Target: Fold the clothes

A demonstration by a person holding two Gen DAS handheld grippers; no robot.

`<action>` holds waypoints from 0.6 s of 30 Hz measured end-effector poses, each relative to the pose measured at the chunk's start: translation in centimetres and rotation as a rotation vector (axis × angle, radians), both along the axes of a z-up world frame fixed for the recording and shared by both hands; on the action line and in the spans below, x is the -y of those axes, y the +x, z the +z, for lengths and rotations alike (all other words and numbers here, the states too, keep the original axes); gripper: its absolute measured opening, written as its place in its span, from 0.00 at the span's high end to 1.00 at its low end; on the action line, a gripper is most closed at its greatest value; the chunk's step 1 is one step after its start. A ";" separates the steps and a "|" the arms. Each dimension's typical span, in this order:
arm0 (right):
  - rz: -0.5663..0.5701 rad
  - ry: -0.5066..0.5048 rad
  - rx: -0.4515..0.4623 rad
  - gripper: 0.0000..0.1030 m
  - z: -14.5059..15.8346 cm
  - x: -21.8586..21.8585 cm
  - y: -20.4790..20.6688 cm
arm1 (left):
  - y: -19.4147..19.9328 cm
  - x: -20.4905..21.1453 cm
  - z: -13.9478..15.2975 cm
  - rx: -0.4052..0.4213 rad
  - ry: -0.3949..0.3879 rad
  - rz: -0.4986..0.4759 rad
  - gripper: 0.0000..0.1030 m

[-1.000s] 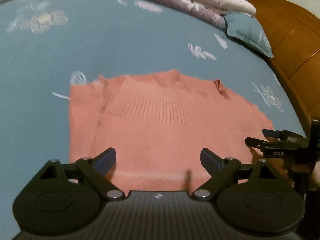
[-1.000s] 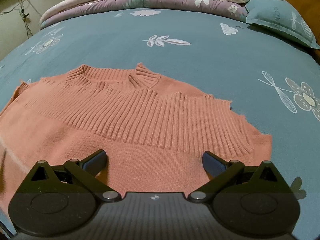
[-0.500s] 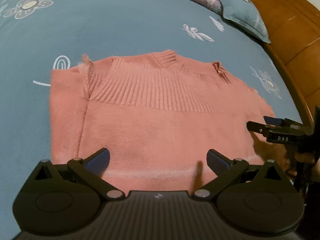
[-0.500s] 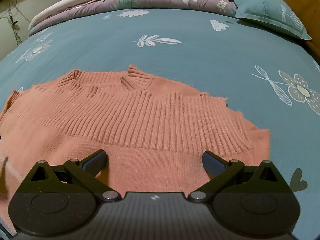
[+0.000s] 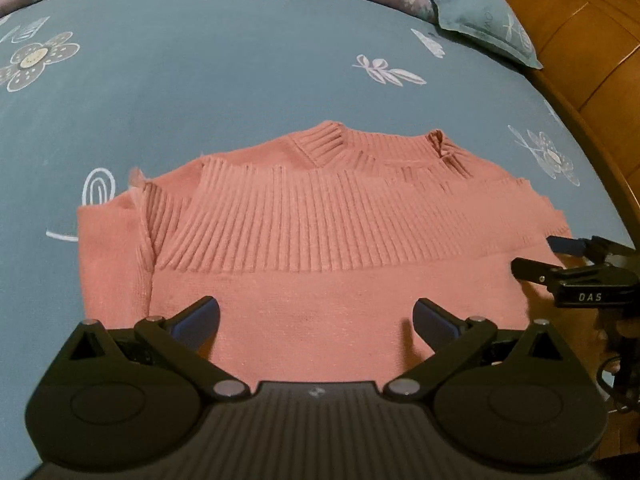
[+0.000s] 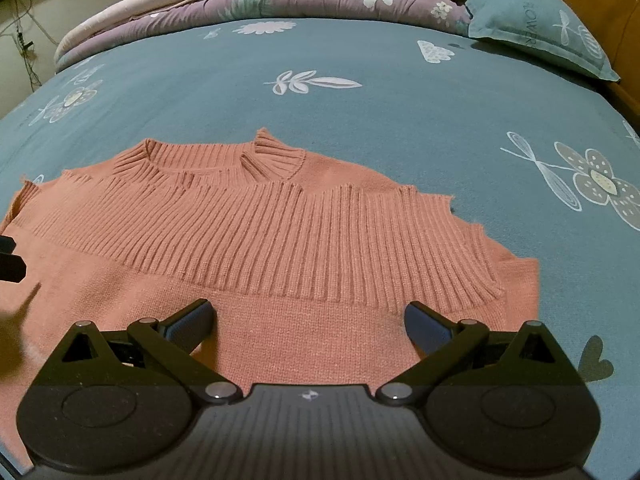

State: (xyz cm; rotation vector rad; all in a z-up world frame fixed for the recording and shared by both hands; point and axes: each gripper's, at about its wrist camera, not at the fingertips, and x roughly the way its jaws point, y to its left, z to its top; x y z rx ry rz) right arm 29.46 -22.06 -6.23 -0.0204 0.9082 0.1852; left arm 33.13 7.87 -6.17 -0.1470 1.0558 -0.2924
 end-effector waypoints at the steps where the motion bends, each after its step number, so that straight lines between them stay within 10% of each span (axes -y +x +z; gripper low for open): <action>1: -0.001 0.000 0.000 0.00 0.0 0.0 0.0 | 0.1 -0.1 0.0 0.000 0.000 0.000 0.01; 18: -0.022 -0.034 -0.021 0.00 2.8 -2.0 -0.7 | 1.1 -0.2 1.4 0.079 -0.041 -0.046 0.01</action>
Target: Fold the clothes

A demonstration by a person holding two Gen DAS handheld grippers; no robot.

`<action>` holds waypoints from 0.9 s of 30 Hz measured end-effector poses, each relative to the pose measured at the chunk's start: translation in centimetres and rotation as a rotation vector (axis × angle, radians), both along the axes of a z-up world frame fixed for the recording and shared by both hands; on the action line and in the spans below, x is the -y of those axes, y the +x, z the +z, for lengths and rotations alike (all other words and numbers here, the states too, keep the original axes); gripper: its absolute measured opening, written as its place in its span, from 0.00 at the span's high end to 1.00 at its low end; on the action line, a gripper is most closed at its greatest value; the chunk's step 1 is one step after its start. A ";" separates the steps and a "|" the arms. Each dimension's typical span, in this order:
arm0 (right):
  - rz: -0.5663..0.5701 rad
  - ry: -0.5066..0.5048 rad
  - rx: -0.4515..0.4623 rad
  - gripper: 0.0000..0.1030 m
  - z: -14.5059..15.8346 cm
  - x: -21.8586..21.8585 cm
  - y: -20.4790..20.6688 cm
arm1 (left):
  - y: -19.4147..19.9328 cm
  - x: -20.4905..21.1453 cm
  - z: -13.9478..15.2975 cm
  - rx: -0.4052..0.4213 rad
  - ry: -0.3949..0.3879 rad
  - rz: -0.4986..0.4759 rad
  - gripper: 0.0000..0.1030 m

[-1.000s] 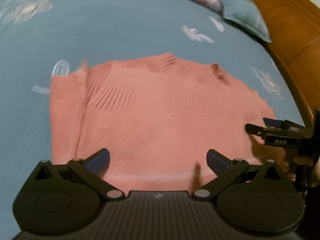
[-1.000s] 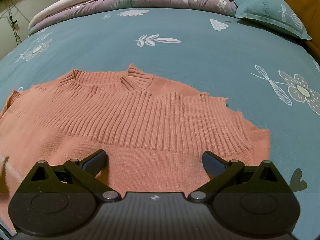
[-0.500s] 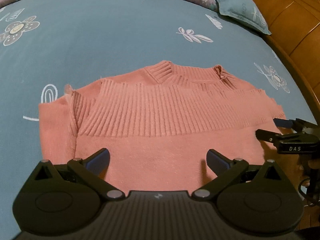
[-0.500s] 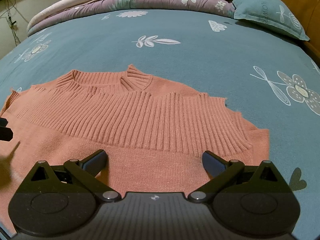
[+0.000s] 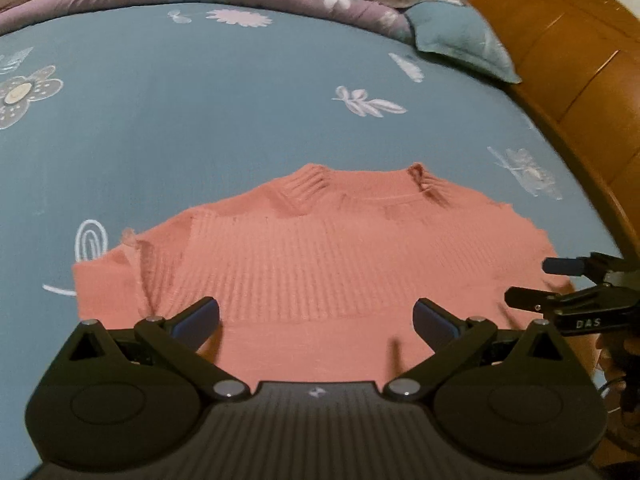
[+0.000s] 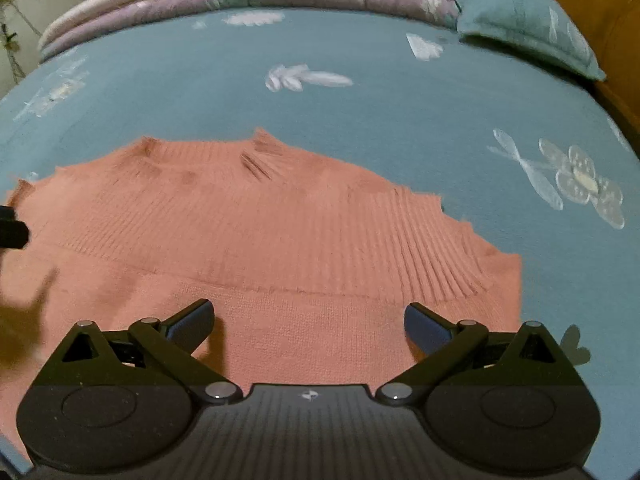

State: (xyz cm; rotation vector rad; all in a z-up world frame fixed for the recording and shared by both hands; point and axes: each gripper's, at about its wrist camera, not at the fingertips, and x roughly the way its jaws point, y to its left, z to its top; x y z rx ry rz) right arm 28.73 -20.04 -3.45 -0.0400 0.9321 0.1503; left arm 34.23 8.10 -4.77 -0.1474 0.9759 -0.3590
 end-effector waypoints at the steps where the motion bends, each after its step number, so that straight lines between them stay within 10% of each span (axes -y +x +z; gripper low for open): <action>1: 0.012 0.016 0.009 0.00 0.5 -0.4 -0.3 | 0.0 0.0 -0.4 -0.006 -0.002 0.000 0.01; 13: 0.059 0.007 -0.035 0.00 -1.3 -4.4 -0.3 | -0.4 -1.2 -2.4 0.016 -0.006 -0.071 0.01; 20: 0.033 0.007 -0.020 0.00 -1.6 -4.5 -0.4 | -1.1 -4.6 -0.5 -0.011 -0.145 0.014 0.01; 27: 0.020 0.005 0.006 0.00 -1.9 -4.6 -0.5 | -2.9 -8.1 0.6 0.023 -0.108 0.103 0.01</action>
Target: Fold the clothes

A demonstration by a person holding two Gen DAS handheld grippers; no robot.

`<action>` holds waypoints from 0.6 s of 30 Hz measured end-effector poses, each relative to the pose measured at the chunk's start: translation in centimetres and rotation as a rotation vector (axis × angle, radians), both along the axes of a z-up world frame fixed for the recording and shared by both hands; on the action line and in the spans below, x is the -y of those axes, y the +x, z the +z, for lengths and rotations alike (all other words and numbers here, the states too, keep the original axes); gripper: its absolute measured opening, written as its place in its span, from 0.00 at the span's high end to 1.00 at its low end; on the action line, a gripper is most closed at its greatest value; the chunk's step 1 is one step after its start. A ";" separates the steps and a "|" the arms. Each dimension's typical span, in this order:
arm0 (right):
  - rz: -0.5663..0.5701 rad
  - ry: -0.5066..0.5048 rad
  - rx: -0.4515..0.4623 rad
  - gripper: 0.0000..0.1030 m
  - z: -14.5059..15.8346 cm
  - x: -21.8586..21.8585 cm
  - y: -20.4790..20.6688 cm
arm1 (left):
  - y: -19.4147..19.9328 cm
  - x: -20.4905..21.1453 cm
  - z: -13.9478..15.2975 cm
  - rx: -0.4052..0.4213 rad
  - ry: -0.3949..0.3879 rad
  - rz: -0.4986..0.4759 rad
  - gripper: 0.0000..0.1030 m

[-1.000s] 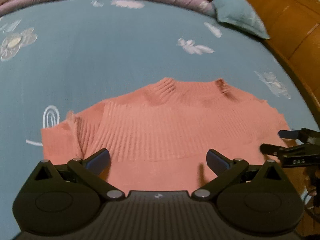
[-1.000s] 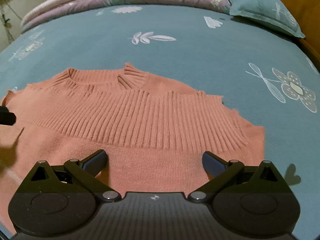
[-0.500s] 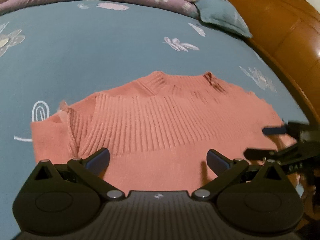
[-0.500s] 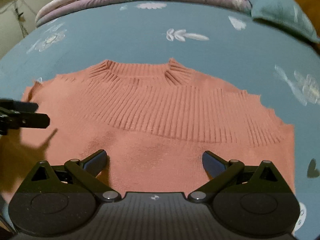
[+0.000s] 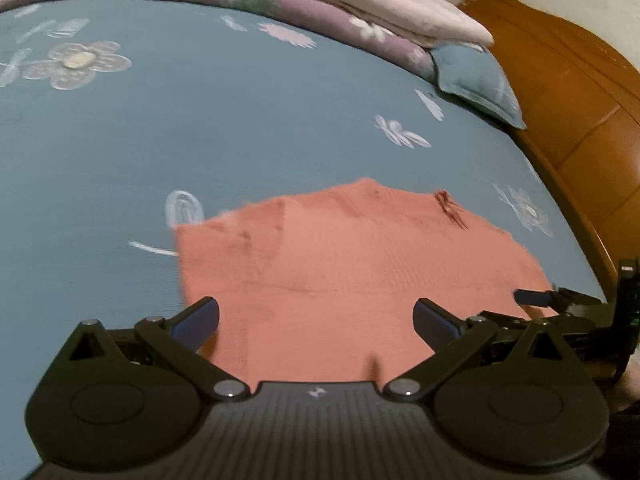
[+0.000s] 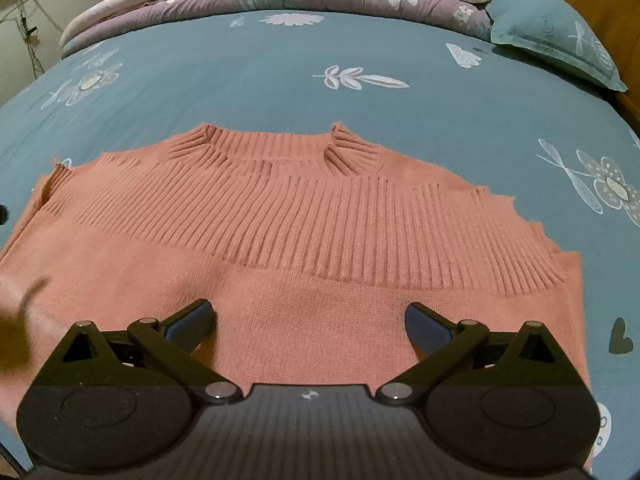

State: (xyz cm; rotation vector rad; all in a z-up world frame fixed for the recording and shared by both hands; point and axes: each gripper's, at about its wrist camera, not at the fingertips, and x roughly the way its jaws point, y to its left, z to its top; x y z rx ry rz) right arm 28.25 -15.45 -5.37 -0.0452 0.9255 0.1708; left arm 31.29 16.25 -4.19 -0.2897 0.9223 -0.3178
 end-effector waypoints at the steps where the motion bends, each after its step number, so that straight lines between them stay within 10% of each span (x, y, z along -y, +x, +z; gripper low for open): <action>1: -0.001 -0.002 0.003 0.00 0.0 -0.1 0.0 | -0.1 -0.4 0.0 0.002 -0.015 0.006 0.01; 10: -0.003 -0.001 0.010 0.00 0.3 0.0 -0.3 | 1.1 -0.1 -1.1 0.029 -0.114 0.002 0.01; 18: -0.003 0.068 0.033 0.00 0.7 1.4 -2.1 | 2.0 -0.9 -2.2 0.007 -0.107 0.051 0.25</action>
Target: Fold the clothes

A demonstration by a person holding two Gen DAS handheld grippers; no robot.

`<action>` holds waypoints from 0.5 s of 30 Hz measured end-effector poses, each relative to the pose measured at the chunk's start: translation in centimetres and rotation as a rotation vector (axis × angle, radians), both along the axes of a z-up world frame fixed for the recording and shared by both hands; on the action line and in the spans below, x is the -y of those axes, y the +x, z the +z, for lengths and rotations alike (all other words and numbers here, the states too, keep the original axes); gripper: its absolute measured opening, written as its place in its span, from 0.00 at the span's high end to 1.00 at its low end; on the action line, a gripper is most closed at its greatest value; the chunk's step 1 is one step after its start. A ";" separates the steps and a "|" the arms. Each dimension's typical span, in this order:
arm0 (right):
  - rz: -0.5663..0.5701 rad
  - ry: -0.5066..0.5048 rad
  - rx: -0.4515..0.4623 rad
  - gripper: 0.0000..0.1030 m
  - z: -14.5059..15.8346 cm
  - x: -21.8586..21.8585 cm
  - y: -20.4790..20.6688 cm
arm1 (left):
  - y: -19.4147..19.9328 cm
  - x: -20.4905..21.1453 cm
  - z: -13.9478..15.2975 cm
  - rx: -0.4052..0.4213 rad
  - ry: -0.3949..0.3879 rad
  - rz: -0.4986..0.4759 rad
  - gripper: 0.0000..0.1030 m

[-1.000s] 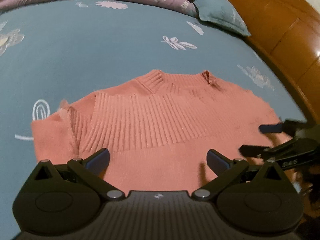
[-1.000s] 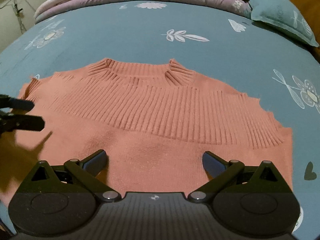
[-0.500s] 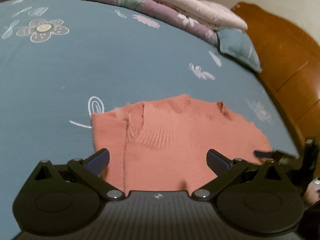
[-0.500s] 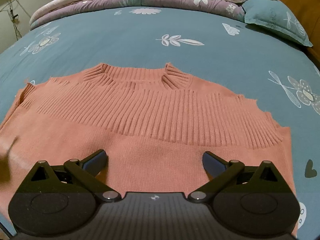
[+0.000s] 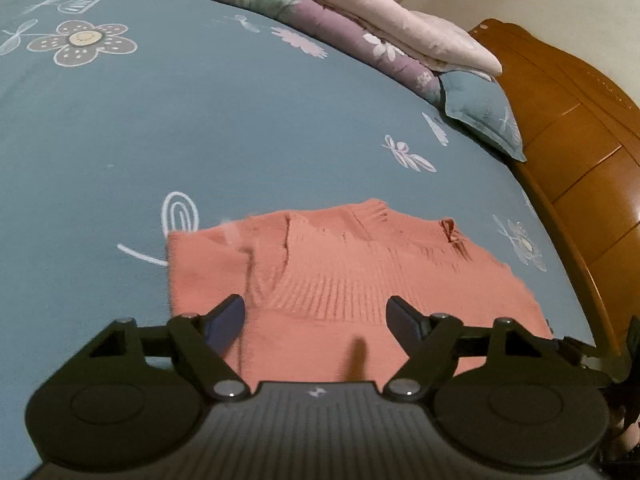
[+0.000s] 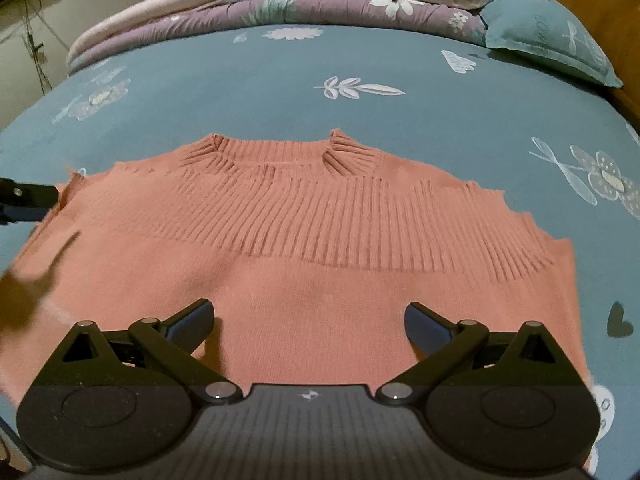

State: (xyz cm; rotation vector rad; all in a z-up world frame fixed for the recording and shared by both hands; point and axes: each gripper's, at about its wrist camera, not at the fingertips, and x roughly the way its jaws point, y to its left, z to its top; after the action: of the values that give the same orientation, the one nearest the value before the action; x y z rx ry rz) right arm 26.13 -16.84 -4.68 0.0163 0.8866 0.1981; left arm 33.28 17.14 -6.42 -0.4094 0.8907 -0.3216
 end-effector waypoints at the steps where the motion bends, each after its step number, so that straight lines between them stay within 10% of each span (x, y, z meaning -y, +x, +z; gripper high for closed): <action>1: -0.001 0.006 0.001 0.00 0.0 0.1 -0.1 | -0.1 -0.3 0.0 -0.004 -0.007 0.011 0.26; 8: 0.010 -0.002 -0.004 0.00 0.1 0.1 0.1 | -2.2 -3.8 -0.7 -0.066 -0.013 0.107 0.24; 15: 0.012 0.020 -0.013 0.00 0.1 0.0 0.3 | -1.5 -4.7 -3.1 -0.146 -0.181 0.066 0.22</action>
State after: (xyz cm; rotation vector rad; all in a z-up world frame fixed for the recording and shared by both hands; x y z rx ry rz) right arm 26.45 -16.83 -4.56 0.0306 0.8983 0.2181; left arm 31.76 21.84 -9.57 -0.6346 0.9920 -0.3158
